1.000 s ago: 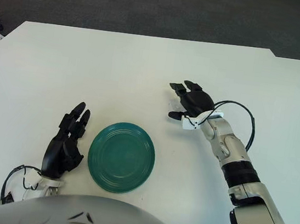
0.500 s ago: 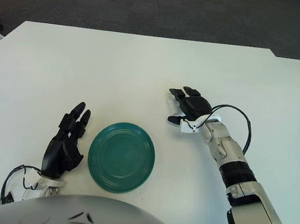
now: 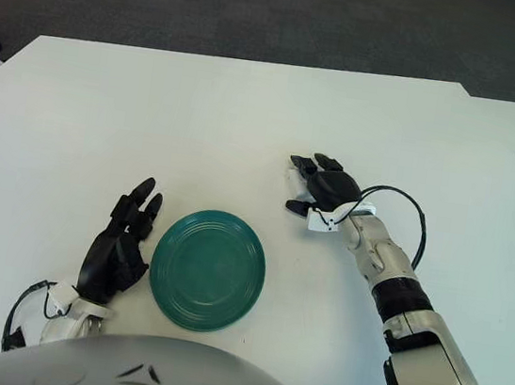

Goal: Put the charger into the plate.

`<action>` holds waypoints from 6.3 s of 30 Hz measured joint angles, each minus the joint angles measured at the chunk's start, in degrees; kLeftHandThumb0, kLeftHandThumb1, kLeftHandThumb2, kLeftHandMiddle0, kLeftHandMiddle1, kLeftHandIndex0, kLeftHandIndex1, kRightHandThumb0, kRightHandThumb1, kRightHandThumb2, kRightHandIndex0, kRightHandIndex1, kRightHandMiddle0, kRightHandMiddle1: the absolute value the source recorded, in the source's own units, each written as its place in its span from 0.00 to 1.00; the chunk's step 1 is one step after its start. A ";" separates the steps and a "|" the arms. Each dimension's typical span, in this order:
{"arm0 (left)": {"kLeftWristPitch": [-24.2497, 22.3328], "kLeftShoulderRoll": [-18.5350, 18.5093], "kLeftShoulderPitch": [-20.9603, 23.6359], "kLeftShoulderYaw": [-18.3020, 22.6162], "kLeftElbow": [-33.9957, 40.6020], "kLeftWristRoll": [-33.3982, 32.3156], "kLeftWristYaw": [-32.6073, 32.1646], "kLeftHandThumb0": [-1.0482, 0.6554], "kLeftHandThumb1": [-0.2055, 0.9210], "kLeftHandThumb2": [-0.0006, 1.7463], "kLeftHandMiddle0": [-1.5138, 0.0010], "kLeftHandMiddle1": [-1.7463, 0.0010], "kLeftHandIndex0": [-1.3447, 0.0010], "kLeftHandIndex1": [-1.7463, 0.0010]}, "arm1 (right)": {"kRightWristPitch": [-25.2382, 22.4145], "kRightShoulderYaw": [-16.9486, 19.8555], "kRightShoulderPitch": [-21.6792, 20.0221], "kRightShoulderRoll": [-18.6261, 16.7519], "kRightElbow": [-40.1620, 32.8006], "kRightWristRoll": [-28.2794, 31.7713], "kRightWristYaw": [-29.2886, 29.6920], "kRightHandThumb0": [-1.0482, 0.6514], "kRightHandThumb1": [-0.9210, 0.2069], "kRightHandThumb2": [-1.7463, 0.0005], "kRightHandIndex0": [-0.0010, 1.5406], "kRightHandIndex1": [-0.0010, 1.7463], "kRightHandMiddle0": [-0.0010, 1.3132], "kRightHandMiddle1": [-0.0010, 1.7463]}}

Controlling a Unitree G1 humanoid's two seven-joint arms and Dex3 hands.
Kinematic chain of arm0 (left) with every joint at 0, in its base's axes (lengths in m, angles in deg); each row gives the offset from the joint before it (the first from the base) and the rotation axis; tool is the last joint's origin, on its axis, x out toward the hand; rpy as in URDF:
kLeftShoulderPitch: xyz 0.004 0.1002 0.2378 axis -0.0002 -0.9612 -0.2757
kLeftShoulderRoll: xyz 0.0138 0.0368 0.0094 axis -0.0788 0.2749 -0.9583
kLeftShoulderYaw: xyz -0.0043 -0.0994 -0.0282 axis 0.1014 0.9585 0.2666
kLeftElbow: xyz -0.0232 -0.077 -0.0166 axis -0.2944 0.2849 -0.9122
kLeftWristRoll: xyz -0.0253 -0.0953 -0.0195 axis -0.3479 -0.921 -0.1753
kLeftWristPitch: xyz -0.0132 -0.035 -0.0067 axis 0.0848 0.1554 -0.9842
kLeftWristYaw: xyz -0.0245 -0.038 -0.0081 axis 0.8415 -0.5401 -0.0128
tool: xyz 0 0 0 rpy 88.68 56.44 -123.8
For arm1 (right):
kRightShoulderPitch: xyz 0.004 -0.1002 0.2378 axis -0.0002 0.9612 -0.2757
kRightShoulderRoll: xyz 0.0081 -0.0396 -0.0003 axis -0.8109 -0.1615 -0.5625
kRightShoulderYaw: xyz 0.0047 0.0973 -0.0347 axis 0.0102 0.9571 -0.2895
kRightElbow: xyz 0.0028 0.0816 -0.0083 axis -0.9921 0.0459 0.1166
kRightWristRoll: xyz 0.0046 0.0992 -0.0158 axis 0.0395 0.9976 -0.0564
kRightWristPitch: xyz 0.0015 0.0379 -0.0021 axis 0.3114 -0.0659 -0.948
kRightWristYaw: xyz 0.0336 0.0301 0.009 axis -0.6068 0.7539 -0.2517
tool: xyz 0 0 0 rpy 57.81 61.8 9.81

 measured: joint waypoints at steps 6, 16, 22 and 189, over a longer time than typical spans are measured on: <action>-0.73 0.05 0.37 0.15 0.11 -0.20 -0.02 0.02 1.00 0.63 0.86 1.00 1.00 0.73 | 0.19 -0.38 -0.47 -0.13 1.42 0.59 0.16 0.00 0.00 0.55 0.00 0.00 0.00 0.10; -1.75 0.04 0.86 0.22 0.35 -0.62 -0.02 0.02 1.00 0.62 0.87 1.00 1.00 0.74 | 2.97 -1.75 -3.44 -0.40 7.27 1.81 1.44 0.00 0.00 0.54 0.02 0.01 0.00 0.12; -2.70 0.04 0.26 -0.12 1.62 -0.44 -0.06 0.02 1.00 0.62 0.86 1.00 1.00 0.73 | 4.48 -2.61 -6.13 -1.09 12.32 2.41 2.20 0.00 0.00 0.56 0.04 0.01 0.00 0.14; -8.69 0.75 -0.61 0.12 8.77 -7.10 -1.20 0.01 1.00 0.59 0.88 1.00 1.00 0.76 | 14.75 -10.98 -17.20 0.32 23.76 1.14 9.38 0.34 0.51 0.27 0.67 1.00 0.45 1.00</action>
